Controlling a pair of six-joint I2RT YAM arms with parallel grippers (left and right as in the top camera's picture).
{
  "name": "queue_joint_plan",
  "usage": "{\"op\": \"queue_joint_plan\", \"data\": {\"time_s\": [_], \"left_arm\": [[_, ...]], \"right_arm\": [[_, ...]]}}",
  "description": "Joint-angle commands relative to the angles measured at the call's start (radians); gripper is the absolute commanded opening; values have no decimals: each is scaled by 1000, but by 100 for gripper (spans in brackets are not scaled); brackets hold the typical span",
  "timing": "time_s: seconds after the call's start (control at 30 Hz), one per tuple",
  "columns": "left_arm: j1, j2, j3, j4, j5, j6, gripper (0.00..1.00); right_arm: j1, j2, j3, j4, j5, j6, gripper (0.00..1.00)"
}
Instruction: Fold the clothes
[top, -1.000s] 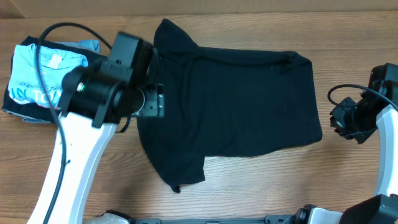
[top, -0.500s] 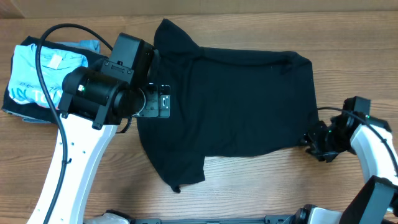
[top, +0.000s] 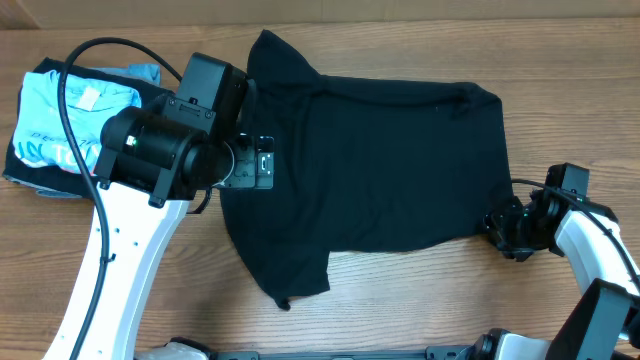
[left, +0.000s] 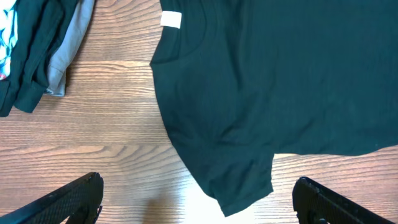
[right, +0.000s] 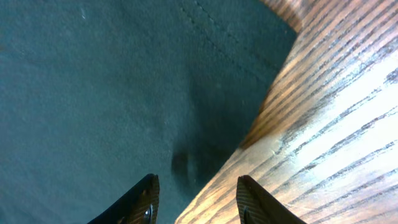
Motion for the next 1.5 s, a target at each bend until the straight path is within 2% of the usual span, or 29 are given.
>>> {"op": "queue_joint_plan", "data": {"time_s": [0.0,0.3,0.37,0.43,0.47,0.63,0.87,1.07,1.13,1.23,1.47], "left_arm": [[-5,5,2,-1,4,-13,100],[-5,5,2,-1,4,-13,100],[-5,5,2,-1,4,-13,100],[-5,5,2,-1,4,-13,100],[-5,5,2,-1,4,-13,100],[-5,5,2,-1,4,-13,100],[-5,5,2,-1,4,-13,100],[-5,5,2,-1,4,-13,100],[-5,5,2,-1,4,-13,100],[-5,5,2,-1,4,-13,100],[-5,5,2,-1,4,-13,100]], "right_arm": [[-2,4,-7,10,-5,9,45],[-2,10,-96,109,-6,54,44],[-2,10,-97,114,-6,53,33],[-2,10,-95,116,-6,53,13],[-2,10,-92,114,-6,53,8],[-2,10,-55,100,-6,49,4],[1,10,69,17,-7,-7,4],[1,10,81,70,-93,-11,4],[1,10,81,86,-92,-12,13],[3,10,80,127,-91,-33,21],[71,10,80,243,-84,-60,34]]}}
